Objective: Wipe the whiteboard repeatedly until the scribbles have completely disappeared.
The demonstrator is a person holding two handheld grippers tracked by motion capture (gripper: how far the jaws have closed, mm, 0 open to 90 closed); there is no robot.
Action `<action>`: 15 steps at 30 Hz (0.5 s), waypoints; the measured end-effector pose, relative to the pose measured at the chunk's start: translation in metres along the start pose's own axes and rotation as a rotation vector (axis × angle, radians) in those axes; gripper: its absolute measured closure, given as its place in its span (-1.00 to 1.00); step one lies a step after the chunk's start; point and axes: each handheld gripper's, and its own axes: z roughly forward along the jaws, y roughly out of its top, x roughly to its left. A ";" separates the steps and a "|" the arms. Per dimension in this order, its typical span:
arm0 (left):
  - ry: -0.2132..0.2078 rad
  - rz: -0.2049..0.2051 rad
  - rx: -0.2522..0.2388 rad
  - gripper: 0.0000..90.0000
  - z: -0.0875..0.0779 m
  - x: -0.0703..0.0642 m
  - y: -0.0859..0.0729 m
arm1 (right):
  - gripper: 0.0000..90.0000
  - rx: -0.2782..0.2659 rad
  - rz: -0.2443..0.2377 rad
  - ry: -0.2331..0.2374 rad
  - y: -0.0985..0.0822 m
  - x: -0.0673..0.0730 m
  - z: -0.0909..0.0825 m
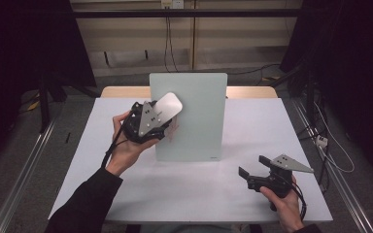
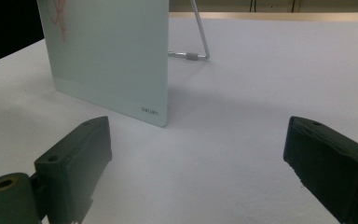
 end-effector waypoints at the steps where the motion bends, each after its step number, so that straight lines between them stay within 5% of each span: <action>1: -0.012 0.002 0.006 -0.31 0.000 -0.005 -0.005 | -0.82 -0.002 -0.002 0.001 0.000 0.000 0.000; 9: -0.109 0.073 0.097 -0.31 0.002 -0.036 -0.028 | -0.82 0.003 -0.004 0.005 0.000 0.001 0.001; 15: -0.086 0.024 0.066 -0.31 0.000 -0.019 -0.014 | -0.82 0.000 -0.002 0.002 0.000 0.001 0.001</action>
